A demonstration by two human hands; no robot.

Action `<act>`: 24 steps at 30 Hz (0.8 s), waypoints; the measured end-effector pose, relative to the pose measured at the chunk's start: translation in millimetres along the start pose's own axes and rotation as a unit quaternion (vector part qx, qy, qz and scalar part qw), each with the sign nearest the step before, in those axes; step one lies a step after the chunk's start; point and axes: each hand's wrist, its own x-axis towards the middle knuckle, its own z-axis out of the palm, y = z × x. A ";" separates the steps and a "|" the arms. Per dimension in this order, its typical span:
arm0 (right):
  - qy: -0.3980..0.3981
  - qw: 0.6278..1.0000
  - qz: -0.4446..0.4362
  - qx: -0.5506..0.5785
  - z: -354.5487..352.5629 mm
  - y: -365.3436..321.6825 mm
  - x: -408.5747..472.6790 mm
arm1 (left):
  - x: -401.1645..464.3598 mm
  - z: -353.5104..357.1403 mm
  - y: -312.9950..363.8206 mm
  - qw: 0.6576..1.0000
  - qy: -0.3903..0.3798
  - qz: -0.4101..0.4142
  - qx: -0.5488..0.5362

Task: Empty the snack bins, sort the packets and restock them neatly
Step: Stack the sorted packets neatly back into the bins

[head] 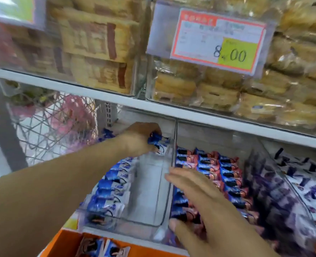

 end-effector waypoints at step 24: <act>-0.006 1.000 -0.003 -0.003 1.4 -3.5 -1.1 | -2.3 34.4 -18.2 0.992 0.094 -0.011 0.081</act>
